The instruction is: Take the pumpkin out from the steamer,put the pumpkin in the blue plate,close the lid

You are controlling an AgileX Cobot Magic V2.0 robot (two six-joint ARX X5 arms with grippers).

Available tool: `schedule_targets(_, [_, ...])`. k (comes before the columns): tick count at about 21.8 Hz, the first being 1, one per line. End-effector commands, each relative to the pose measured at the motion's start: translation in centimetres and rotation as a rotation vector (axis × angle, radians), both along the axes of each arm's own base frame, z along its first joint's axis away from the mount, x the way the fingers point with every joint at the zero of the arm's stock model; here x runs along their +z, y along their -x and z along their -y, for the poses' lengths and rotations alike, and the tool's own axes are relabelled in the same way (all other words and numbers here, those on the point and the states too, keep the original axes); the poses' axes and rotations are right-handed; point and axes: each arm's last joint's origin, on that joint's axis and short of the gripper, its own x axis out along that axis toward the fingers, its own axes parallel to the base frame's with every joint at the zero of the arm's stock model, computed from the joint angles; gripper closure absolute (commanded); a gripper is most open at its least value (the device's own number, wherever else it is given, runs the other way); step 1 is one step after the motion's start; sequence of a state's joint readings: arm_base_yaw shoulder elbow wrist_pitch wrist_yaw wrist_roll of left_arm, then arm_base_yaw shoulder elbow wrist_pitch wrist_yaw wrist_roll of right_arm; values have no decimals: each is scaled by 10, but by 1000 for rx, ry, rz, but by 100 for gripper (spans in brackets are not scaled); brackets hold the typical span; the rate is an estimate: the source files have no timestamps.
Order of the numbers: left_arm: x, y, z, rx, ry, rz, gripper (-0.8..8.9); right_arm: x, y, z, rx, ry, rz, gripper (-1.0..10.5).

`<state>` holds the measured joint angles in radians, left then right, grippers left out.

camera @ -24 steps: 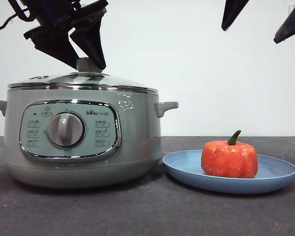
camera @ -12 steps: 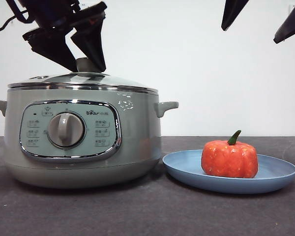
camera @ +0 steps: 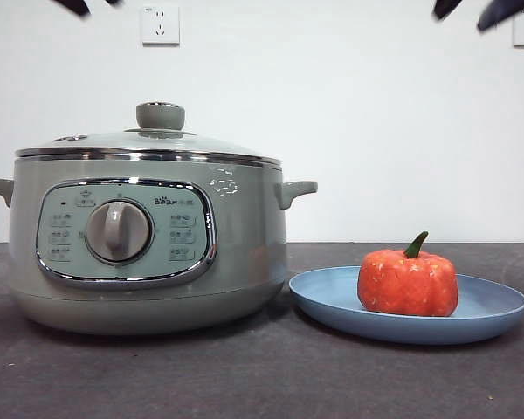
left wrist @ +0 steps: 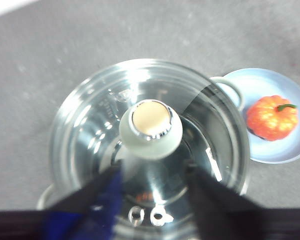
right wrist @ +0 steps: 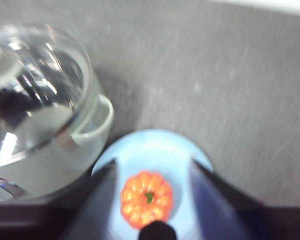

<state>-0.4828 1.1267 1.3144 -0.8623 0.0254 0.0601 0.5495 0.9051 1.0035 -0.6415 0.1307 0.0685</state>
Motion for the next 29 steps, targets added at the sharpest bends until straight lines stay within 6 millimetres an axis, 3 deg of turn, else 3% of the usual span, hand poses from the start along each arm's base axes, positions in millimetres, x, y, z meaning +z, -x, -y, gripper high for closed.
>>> schedule_targets(1, [6,22,-11,-17,18,75,822,6,17,10,25,-22,124,958])
schedule_targets(4, [-13,48,-25,-8,81,177,822,-5,39,24,21,-94,245,958])
schedule_targets(7, [-60,71,-38,24,97,243,822,-26,61,37,15,-141,315,958])
schedule_targets(9, [-78,83,-45,62,138,242,822,-29,68,42,-6,-190,301,945])
schedule_targets(13, [-81,87,-47,130,223,160,817,-29,70,44,-35,-190,304,945])
schedule_targets(26, [-83,83,-45,129,209,145,817,-29,70,44,-35,-189,303,945])
schedule_targets(29, [-85,93,-52,99,90,185,817,-29,70,44,-36,-189,303,945])
